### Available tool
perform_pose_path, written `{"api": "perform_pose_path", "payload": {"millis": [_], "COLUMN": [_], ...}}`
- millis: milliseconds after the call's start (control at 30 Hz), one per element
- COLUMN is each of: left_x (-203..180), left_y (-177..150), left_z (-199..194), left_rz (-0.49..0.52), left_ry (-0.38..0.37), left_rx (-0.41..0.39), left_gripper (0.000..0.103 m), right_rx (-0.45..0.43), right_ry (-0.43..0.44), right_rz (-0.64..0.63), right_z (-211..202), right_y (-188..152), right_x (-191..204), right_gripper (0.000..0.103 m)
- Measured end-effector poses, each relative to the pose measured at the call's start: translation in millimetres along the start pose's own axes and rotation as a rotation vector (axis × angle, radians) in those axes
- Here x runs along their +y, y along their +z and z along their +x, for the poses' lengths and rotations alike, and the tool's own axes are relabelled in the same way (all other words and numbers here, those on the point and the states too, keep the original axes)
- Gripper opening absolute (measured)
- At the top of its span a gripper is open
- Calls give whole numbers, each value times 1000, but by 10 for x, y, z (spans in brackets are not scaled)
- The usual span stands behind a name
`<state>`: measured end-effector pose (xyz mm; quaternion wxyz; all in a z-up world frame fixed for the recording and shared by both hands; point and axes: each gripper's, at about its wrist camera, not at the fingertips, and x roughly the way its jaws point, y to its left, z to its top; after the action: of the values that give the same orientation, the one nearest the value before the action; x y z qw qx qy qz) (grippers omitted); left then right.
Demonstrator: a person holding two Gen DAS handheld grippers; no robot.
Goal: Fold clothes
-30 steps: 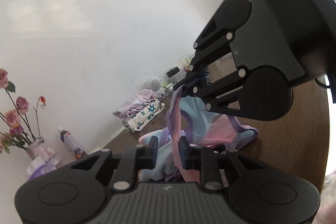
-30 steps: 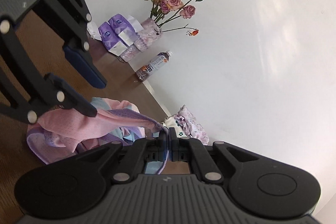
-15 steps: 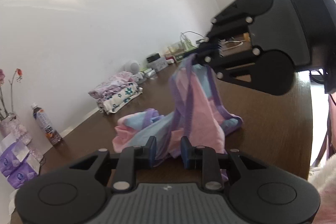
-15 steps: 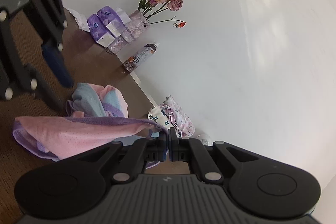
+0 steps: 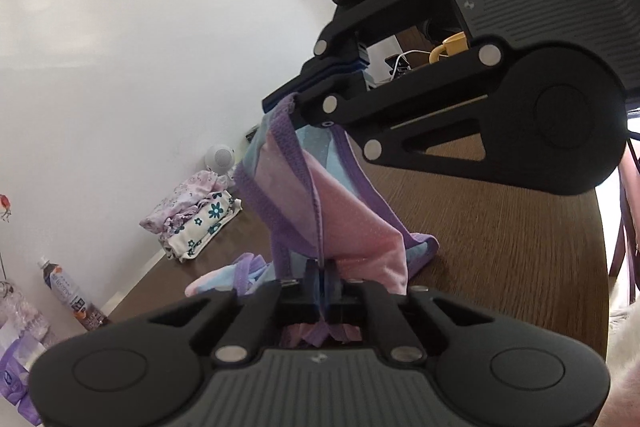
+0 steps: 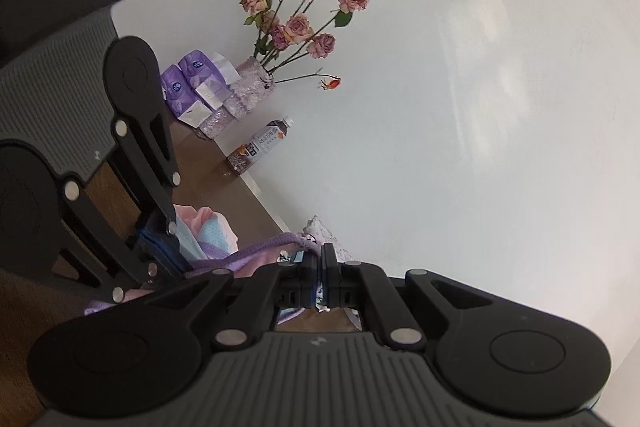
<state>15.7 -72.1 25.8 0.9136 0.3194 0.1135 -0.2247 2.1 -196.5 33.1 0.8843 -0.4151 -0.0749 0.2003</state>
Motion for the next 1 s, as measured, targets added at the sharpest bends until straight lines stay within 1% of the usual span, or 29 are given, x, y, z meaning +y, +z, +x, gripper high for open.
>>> {"api": "perform_pose_path", "payload": {"millis": [33, 100, 133, 167, 267, 333, 367, 467, 533, 567, 633, 700, 733, 767, 800, 833, 933, 1000], "left_x": [14, 66, 92, 119, 142, 53, 0, -126, -164, -170, -167, -156, -153, -160, -177, -193, -191, -215], "left_y": [11, 30, 43, 61, 130, 137, 128, 36, -6, -20, -46, -55, -57, -56, -53, -52, -42, -43], "left_z": [-23, -87, -118, -152, -257, -237, -208, -85, -66, -63, -52, -50, -52, -57, -65, -76, -110, -127], "left_rz": [-3, -14, -16, -13, 1, 67, 104, 169, 176, 177, 176, 174, 174, 176, 180, 185, 205, 220], "left_ry": [27, 113, 169, 243, 485, 593, 619, 587, 552, 544, 538, 539, 540, 542, 544, 544, 538, 536], "left_rx": [-11, -36, -47, -61, -136, -156, -153, -123, -111, -108, -103, -100, -99, -100, -101, -104, -116, -121], "left_gripper": [1, 1, 1, 1, 1, 1, 1, 1, 1, 1, 1, 1, 1, 1, 1, 1, 1, 1], "right_rx": [14, 41, 52, 62, 92, 106, 113, 135, 161, 179, 208, 211, 204, 191, 179, 171, 160, 171], "right_ry": [-10, -27, -30, -26, 12, 58, 86, 166, 208, 222, 245, 278, 293, 305, 314, 321, 338, 345], "right_rz": [13, 33, 37, 39, 41, 42, 44, 73, 118, 144, 182, 198, 195, 182, 167, 149, 106, 86], "right_z": [20, 58, 74, 90, 124, 140, 149, 179, 212, 241, 288, 295, 283, 260, 243, 241, 263, 309], "right_y": [-18, -57, -72, -82, -74, -58, -53, -68, -94, -110, -139, -143, -137, -126, -112, -93, -50, -31], "right_x": [-34, -91, -102, -101, -7, 93, 146, 238, 237, 226, 208, 206, 214, 230, 249, 267, 284, 280], "right_gripper": [2, 2, 2, 2, 2, 2, 2, 2, 3, 5, 5, 9, 17, 30, 34, 36, 36, 36]}}
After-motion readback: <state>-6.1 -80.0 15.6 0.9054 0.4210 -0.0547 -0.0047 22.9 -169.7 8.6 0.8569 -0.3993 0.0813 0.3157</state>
